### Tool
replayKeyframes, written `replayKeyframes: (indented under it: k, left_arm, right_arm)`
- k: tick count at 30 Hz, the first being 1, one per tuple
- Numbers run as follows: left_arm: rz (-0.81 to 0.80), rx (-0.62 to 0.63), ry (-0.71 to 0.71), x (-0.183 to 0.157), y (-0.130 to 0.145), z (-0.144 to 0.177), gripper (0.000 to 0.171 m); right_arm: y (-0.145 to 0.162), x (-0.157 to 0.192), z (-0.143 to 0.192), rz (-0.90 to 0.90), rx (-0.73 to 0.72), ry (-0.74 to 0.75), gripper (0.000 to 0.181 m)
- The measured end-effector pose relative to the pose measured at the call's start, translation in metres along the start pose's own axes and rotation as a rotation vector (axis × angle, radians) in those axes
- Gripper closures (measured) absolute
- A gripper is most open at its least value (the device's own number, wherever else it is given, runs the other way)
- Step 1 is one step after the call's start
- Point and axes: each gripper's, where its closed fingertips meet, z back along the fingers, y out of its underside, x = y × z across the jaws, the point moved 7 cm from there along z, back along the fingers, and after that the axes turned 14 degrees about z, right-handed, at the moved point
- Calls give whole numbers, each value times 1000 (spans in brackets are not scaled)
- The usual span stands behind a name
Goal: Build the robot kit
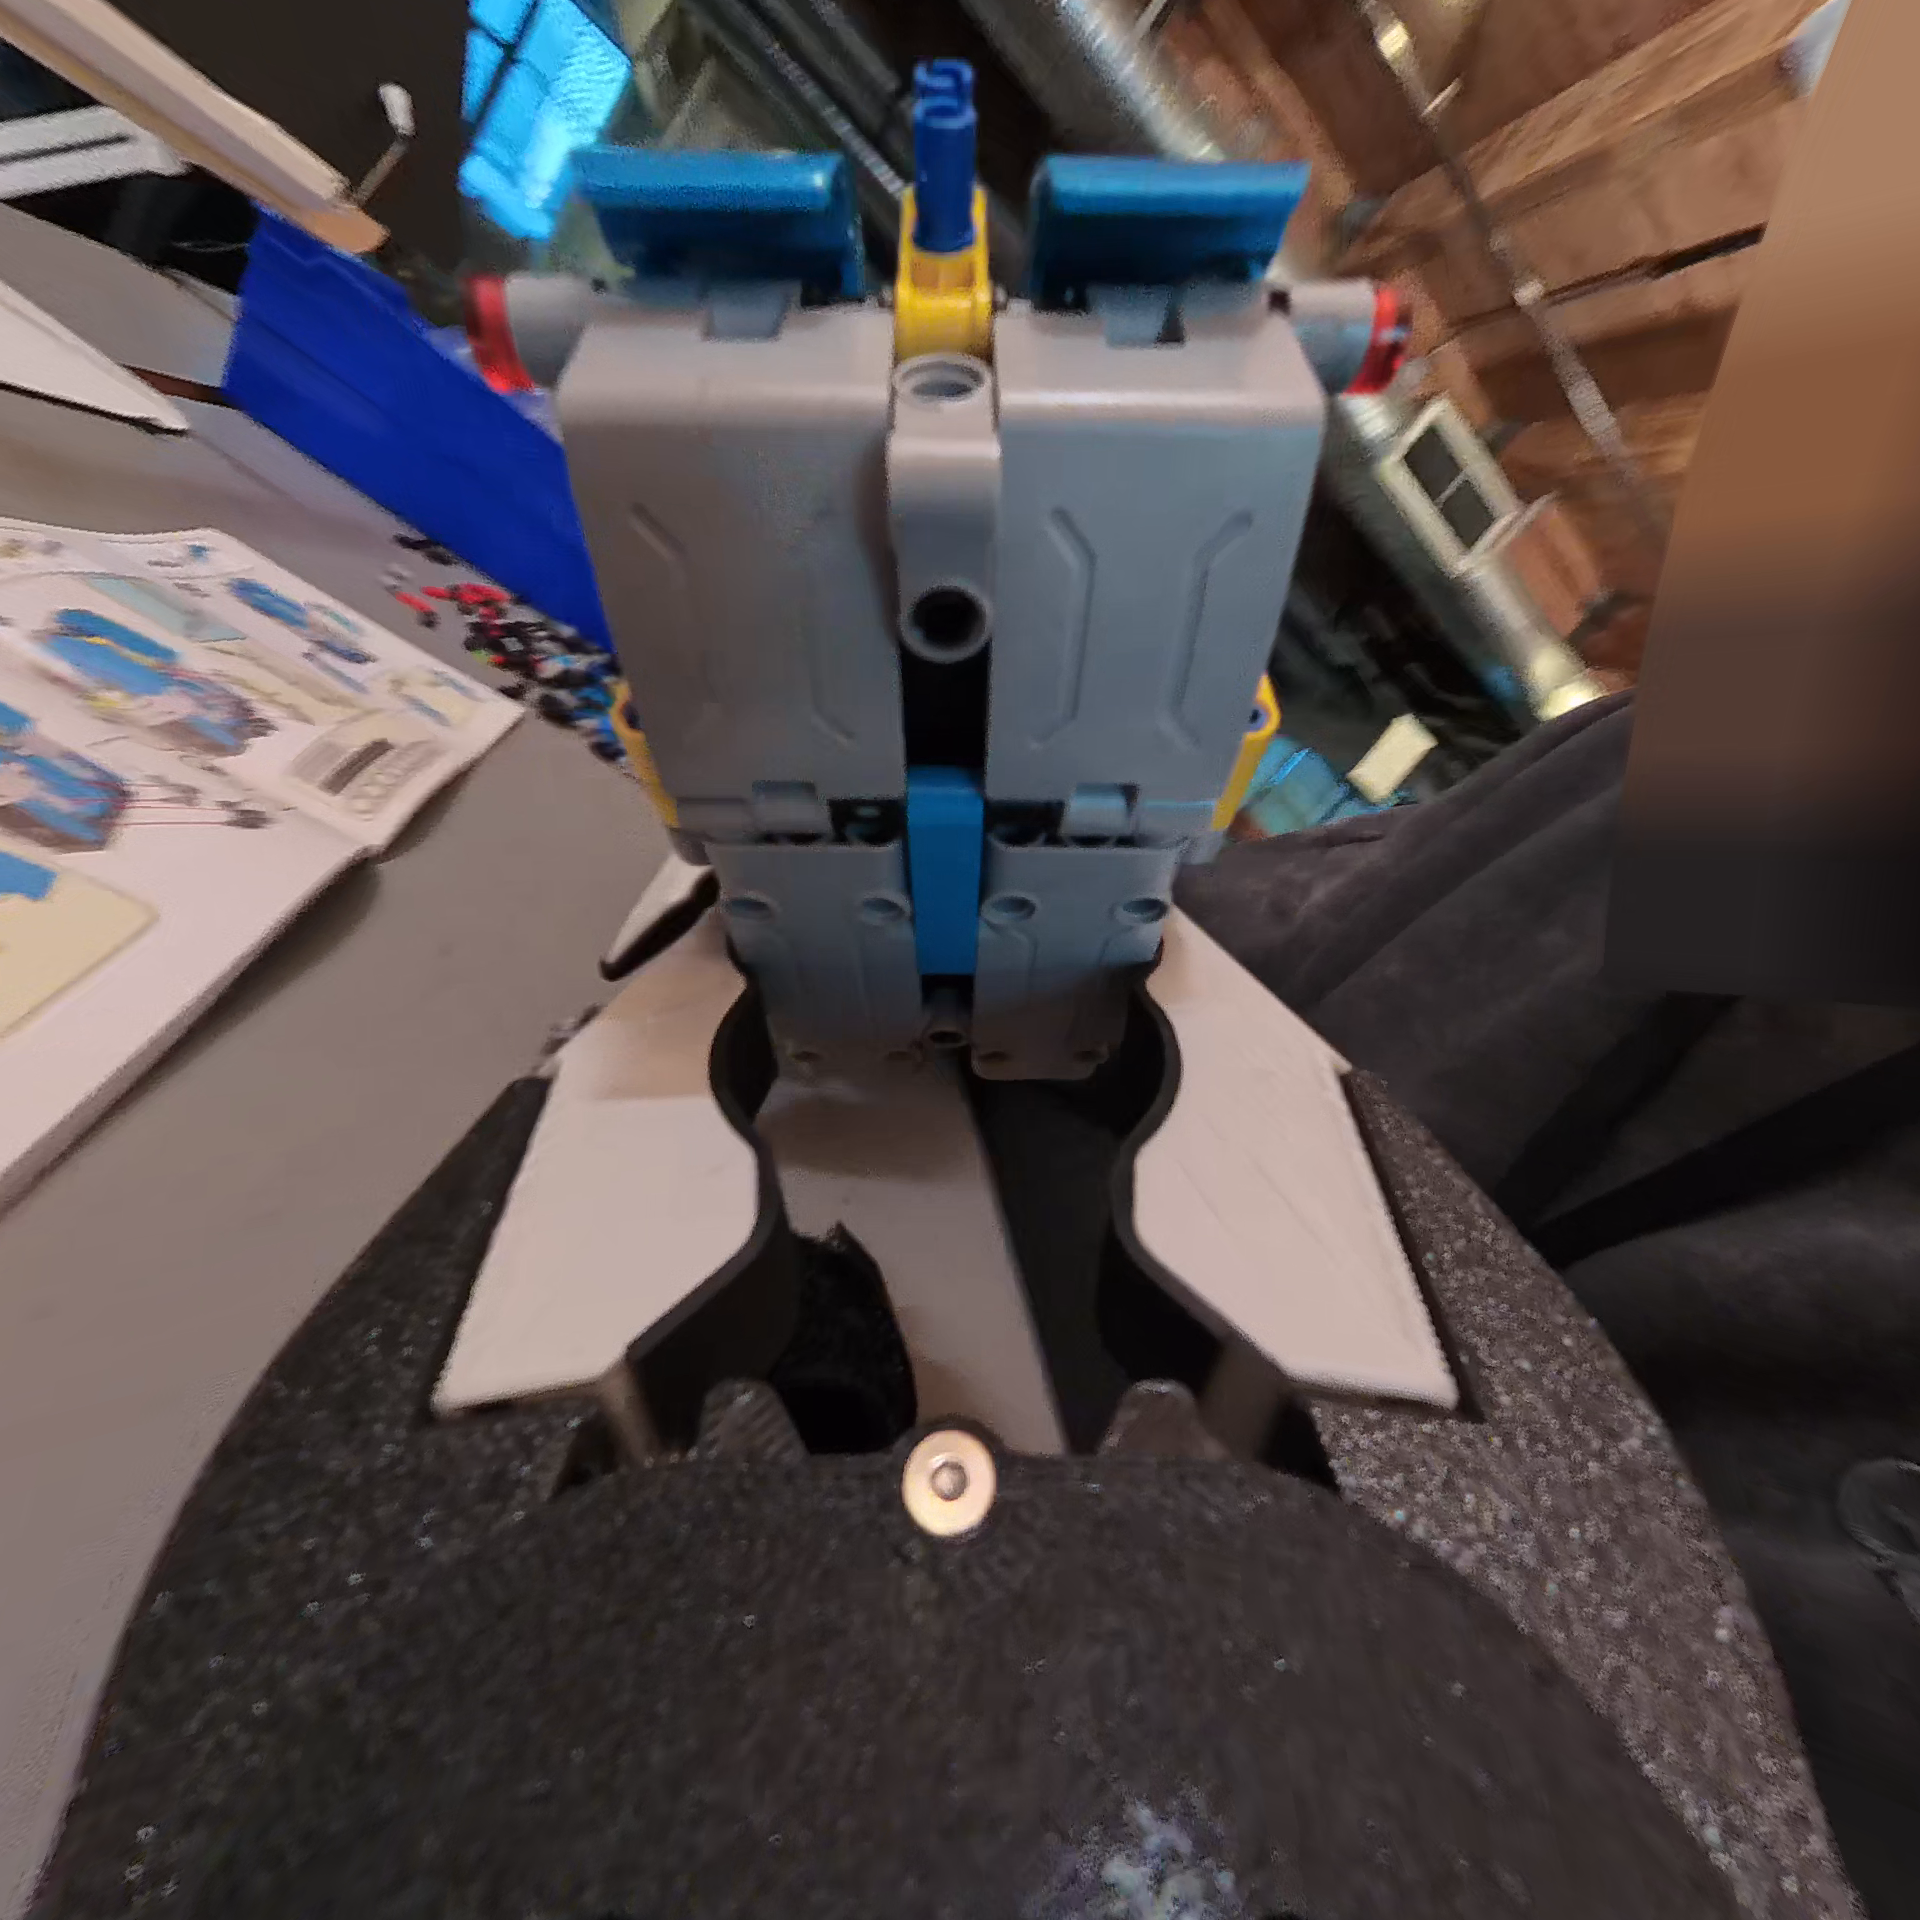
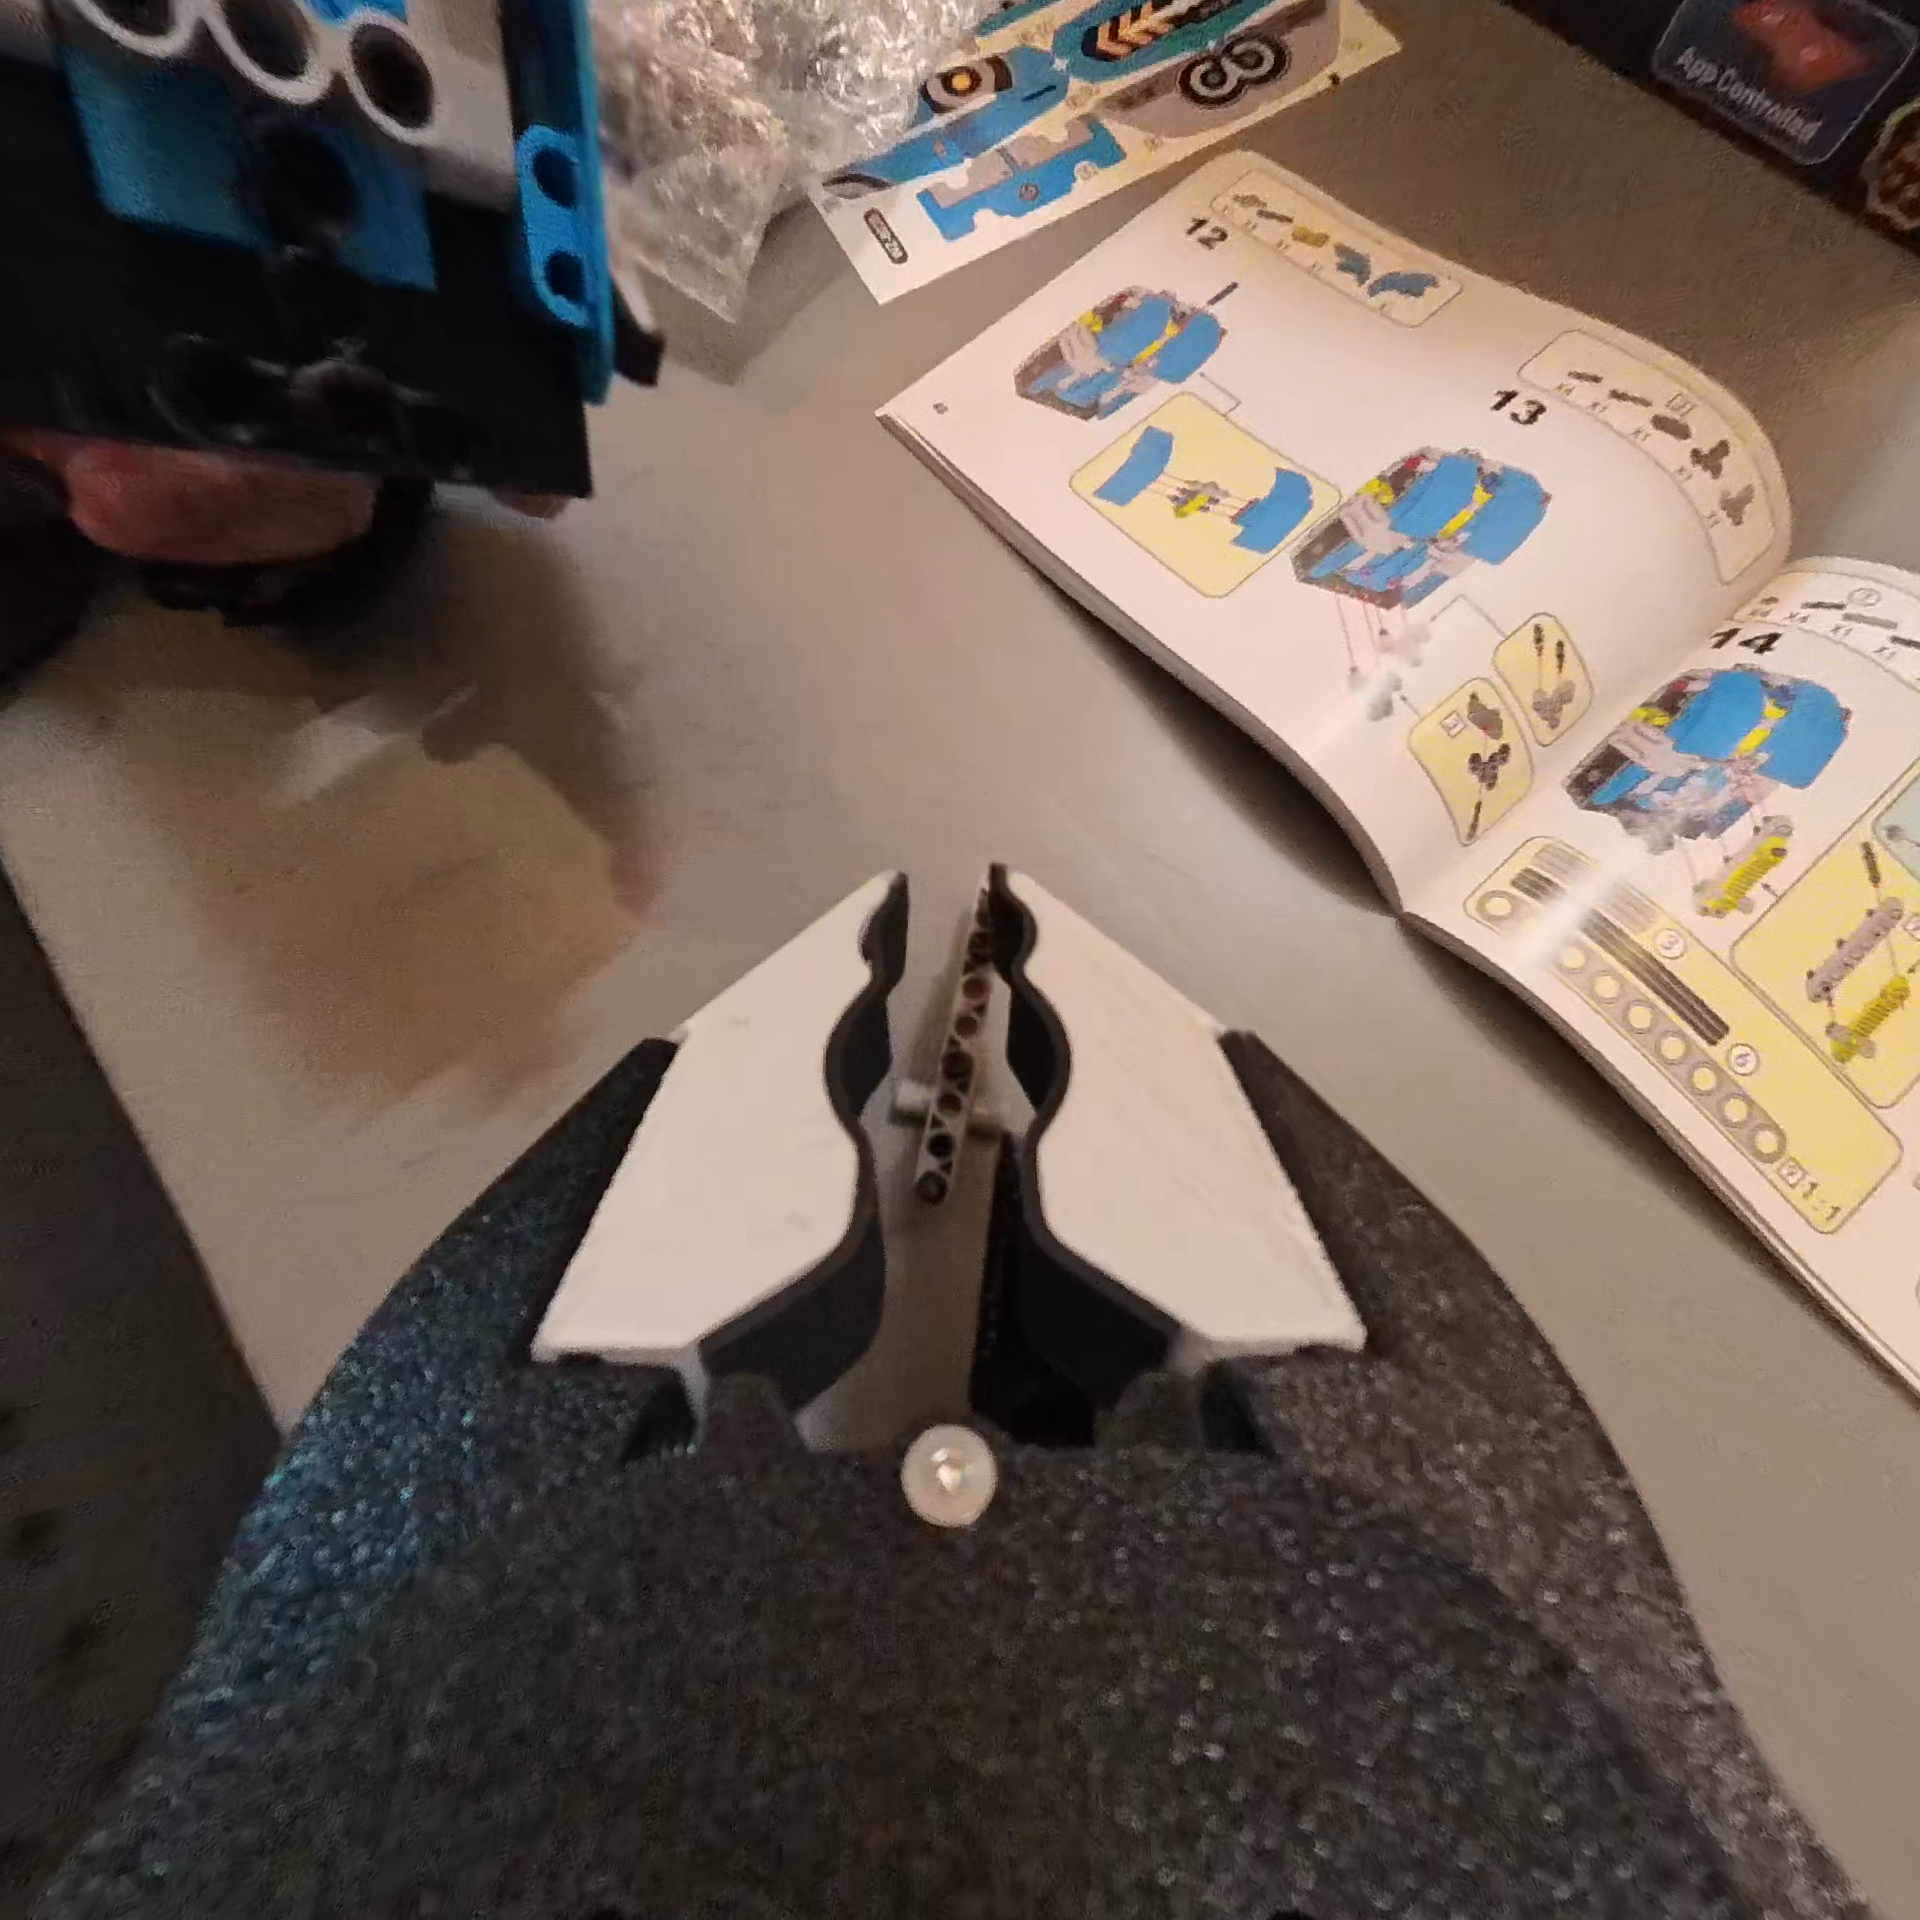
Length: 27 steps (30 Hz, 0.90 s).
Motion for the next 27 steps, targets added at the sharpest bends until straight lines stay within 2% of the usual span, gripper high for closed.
replayKeyframes:
  k: [2,6,11,14,20,23,26,27]
  left_arm:
    - [58,-7,116,-7,-1,1,106]
    - [69,40,263,-23,3,-2,106]
    - [27,134,270,-28,16,-11,106]
    - [4,170,248,-27,20,-15,106]
    - [-51,216,179,-22,25,-20,106]
    - [-85,240,119,-17,28,-23,106]
    - [-208,306,-68,-5,35,-26,106]
    - [-255,338,-130,-2,37,-26,106]
  right_arm:
    - [-18,5,14,22,-146,-16,166]
    - [-55,12,54,9,-594,-115,163]
    - [-54,12,76,-106,-829,-305,158]
    - [-50,18,76,-155,-842,-397,141]
    - [-55,32,66,-139,-785,-420,113]
    - [-58,39,60,-114,-751,-398,110]
    - [-55,38,48,-111,-671,-348,107]
    - [-52,36,43,-107,-630,-321,115]
